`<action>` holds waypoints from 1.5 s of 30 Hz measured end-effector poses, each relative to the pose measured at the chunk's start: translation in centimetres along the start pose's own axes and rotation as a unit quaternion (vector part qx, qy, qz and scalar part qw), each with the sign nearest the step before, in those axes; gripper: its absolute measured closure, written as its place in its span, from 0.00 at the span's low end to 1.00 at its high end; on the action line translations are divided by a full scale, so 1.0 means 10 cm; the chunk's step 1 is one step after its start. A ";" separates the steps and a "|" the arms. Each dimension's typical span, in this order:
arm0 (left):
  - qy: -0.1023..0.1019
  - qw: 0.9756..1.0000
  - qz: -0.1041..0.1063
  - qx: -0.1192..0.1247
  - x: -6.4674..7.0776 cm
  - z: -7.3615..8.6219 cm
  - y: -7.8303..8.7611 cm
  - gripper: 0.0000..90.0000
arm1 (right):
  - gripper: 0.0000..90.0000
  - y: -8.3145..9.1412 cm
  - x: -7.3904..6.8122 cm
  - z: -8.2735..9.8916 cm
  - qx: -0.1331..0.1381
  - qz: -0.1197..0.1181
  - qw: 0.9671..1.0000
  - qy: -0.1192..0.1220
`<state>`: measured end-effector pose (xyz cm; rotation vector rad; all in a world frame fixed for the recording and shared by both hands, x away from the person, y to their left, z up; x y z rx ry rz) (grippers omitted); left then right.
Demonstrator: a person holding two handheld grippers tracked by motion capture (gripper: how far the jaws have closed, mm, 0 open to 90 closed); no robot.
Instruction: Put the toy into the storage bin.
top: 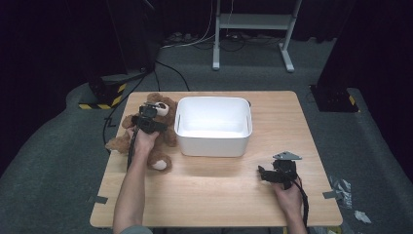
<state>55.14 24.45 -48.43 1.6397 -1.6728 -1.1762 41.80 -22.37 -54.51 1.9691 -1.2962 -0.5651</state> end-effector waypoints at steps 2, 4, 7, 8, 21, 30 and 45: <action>-0.002 1.000 -0.001 -0.004 -0.01 0.00 0.01 0.27 | 0.15 0.00 0.00 0.00 0.000 0.000 1.000 0.000; -0.012 1.000 -0.002 -0.004 -0.01 0.00 0.02 0.34 | 0.15 0.00 0.00 0.00 0.000 0.000 1.000 0.000; -0.019 1.000 -0.003 -0.005 0.00 0.01 0.03 0.42 | 0.15 0.00 0.00 0.00 0.000 0.000 1.000 0.000; -0.019 1.000 -0.001 -0.006 0.00 0.00 0.03 0.46 | 0.15 0.00 0.00 0.00 0.000 0.000 1.000 0.000; -0.027 1.000 0.015 0.005 -0.04 0.01 0.11 0.70 | 0.15 0.00 0.00 0.00 0.000 0.000 1.000 0.000; -0.028 0.998 0.030 0.038 -0.04 0.07 0.23 0.77 | 0.15 0.00 0.00 0.00 0.000 0.000 1.000 0.000; 0.016 0.990 0.096 0.099 -0.17 0.28 0.58 0.79 | 0.15 0.00 0.00 0.00 -0.003 -0.001 1.000 0.000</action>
Point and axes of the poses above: each handheld gripper's, and its own axes: y roughly backward along the jaws, z roughly out of its underside, x roughly to its right, the point moved 3 cm from there along -y, roughly forward along the jaws, and after that the axes turned 4 degrees about -x, right-handed, at the moved point
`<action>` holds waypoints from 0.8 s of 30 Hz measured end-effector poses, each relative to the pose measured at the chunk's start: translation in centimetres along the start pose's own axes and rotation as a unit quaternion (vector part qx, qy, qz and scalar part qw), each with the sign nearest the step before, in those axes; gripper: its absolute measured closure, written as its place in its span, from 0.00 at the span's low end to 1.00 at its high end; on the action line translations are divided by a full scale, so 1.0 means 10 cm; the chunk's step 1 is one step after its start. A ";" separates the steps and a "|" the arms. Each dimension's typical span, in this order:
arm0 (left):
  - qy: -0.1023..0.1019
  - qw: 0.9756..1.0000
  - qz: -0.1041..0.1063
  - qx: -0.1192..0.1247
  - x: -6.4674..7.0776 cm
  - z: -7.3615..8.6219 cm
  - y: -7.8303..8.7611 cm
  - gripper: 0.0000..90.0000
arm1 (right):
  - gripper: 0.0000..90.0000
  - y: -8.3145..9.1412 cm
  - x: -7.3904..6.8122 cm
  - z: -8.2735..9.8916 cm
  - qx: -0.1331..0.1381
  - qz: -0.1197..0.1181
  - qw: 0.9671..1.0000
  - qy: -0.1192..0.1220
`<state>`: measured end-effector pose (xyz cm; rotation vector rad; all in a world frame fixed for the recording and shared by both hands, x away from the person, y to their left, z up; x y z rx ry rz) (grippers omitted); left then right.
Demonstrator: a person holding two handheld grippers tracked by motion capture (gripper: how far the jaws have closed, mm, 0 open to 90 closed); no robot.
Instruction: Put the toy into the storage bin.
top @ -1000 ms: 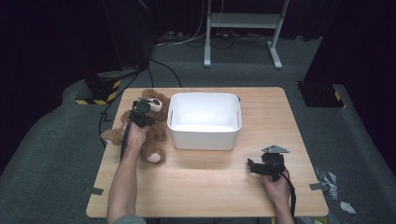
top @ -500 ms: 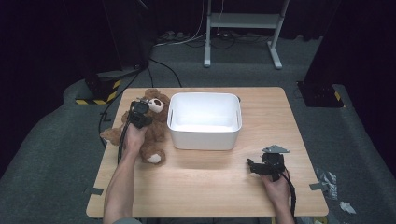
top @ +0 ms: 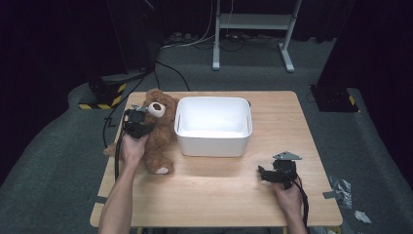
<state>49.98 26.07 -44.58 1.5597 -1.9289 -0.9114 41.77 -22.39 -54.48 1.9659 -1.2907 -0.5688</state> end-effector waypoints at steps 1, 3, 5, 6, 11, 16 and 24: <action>0.000 1.000 0.002 0.004 0.01 0.00 0.03 0.79 | 0.15 0.00 0.00 0.00 0.000 0.000 1.000 0.000; -0.002 1.000 0.005 0.011 0.02 0.00 0.09 0.80 | 0.15 0.00 0.00 0.00 -0.001 0.000 1.000 0.000; -0.001 1.000 0.007 0.021 0.03 0.00 0.16 0.80 | 0.15 -0.01 0.00 0.00 0.004 0.001 1.000 0.000; 0.000 1.000 0.011 0.026 0.02 0.00 0.20 0.80 | 0.15 0.00 0.00 0.00 0.003 0.001 1.000 -0.001; 0.002 0.999 0.019 0.040 0.01 -0.01 0.36 0.80 | 0.15 0.00 0.00 0.00 0.003 0.001 1.000 0.000; -0.003 0.998 0.024 0.059 0.01 -0.01 0.53 0.81 | 0.15 0.00 0.00 0.00 0.003 0.001 1.000 0.000; 0.002 0.996 0.035 0.085 -0.01 -0.01 0.77 0.81 | 0.15 0.00 0.00 0.00 0.003 0.001 1.000 0.000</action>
Point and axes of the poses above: each handheld gripper's, and its own axes: y roughly backward along the jaws, z roughly out of its underside, x roughly to its right, the point moved 3 cm from there along -y, roughly forward along the jaws, and after that the axes turned 4 degrees about -x, right-handed, at the moved point
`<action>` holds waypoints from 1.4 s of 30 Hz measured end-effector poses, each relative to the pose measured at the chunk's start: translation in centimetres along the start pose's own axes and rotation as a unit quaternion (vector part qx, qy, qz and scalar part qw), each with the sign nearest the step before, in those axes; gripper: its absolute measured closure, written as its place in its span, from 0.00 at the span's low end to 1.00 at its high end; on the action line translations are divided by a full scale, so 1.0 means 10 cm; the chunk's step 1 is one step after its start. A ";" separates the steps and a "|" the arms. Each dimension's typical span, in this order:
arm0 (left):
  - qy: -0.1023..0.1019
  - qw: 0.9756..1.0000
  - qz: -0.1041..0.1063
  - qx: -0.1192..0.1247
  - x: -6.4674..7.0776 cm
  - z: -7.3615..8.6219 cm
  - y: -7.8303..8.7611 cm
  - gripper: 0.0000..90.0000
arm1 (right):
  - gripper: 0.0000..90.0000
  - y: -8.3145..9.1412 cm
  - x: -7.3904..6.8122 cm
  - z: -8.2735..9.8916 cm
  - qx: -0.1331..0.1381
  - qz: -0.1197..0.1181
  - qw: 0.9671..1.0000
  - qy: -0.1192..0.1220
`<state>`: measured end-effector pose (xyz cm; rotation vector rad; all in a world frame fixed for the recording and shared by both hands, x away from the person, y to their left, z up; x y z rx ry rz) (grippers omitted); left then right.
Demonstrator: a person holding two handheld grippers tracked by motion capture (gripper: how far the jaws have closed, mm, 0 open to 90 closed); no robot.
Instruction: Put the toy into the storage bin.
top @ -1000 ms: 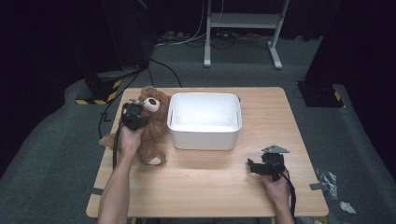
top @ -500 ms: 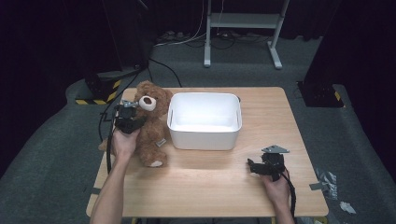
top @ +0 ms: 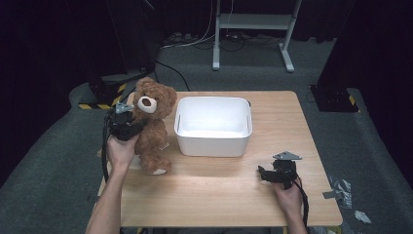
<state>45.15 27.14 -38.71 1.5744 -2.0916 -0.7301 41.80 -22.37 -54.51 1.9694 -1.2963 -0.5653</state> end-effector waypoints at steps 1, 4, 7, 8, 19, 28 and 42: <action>0.000 1.000 0.001 0.004 0.00 0.00 0.02 0.81 | 0.15 0.00 0.00 0.00 0.000 0.000 1.000 0.000; 0.004 1.000 0.005 0.014 0.00 -0.02 0.10 0.81 | 0.15 0.00 0.00 0.00 0.000 0.000 1.000 0.000; 0.006 0.999 0.012 0.030 0.02 -0.04 0.18 0.82 | 0.15 0.00 0.00 0.00 0.000 0.000 1.000 0.000; 0.004 0.999 0.014 0.034 0.03 -0.06 0.22 0.82 | 0.15 0.00 0.00 0.00 0.000 0.000 1.000 0.000; -0.011 0.997 0.039 0.060 0.15 -0.20 0.45 0.82 | 0.15 0.00 0.00 0.00 0.000 0.000 1.000 0.000; -0.019 0.996 0.054 0.065 0.23 -0.28 0.48 0.83 | 0.15 0.00 0.00 0.00 0.000 0.000 1.000 0.000; -0.027 0.994 0.072 0.080 0.31 -0.41 0.54 0.83 | 0.15 0.00 0.00 0.00 0.000 0.000 1.000 0.000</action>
Point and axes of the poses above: each handheld gripper's, and its own axes: y roughly backward along the jaws, z roughly out of its underside, x roughly to its right, the point moved 3 cm from there along -y, roughly forward along the jaws, and after that the axes turned 4 degrees about -x, right-handed, at the moved point
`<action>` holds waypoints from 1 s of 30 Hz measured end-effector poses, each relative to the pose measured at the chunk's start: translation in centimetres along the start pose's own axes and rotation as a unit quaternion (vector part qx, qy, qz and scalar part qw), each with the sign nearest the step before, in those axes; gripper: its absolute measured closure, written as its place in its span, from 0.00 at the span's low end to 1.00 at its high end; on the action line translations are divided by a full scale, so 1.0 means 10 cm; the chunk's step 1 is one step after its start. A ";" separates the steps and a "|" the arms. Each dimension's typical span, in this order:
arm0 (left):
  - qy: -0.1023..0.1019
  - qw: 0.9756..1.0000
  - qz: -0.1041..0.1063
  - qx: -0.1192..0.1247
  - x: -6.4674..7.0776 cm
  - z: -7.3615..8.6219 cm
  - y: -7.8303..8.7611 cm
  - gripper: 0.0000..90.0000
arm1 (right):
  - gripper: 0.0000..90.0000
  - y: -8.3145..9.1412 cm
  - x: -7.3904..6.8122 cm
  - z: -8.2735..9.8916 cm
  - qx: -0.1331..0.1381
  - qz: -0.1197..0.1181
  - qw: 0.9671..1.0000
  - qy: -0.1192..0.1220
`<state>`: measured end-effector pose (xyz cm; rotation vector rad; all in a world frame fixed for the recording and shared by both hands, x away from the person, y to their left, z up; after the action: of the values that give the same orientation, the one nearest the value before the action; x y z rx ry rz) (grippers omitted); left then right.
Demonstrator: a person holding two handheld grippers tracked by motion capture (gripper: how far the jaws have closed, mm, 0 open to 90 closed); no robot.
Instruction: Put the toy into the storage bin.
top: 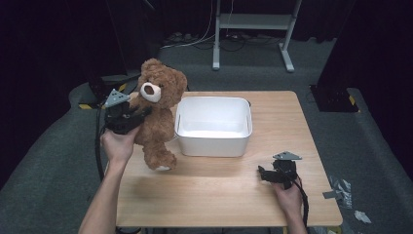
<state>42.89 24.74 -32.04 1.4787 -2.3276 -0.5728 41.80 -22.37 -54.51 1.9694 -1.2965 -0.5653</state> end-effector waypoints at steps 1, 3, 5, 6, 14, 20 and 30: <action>0.001 1.000 0.001 0.001 0.01 0.00 0.00 0.83 | 0.15 0.00 0.00 0.00 0.000 0.000 1.000 0.000; 0.000 1.000 0.005 0.003 0.01 -0.02 0.00 0.83 | 0.15 0.00 0.00 0.00 0.000 0.000 1.000 0.000; 0.001 1.000 0.009 0.005 0.03 -0.04 0.00 0.83 | 0.15 0.00 0.00 0.00 0.000 0.000 1.000 0.000; 0.000 1.000 0.010 0.006 0.04 -0.05 0.00 0.83 | 0.15 0.00 0.00 0.00 0.000 0.000 1.000 0.000; -0.012 1.000 0.015 0.013 0.14 -0.15 -0.01 0.84 | 0.15 0.00 0.00 0.00 0.000 0.000 1.000 0.000; -0.016 1.000 0.021 0.012 0.21 -0.20 -0.07 0.84 | 0.15 0.00 0.00 0.00 0.000 0.000 1.000 0.000; -0.031 0.999 0.030 0.013 0.31 -0.31 -0.12 0.84 | 0.15 0.00 0.00 0.00 0.000 0.000 1.000 0.000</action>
<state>44.05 20.98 -29.83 1.4158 -2.4267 -0.5805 41.80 -22.37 -54.52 1.9694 -1.2964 -0.5656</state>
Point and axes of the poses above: each handheld gripper's, and its own axes: y roughly backward along the jaws, z roughly out of its underside, x roughly to its right, the point moved 3 cm from there along -y, roughly forward along the jaws, and after that the axes turned 4 degrees about -x, right-handed, at the moved point
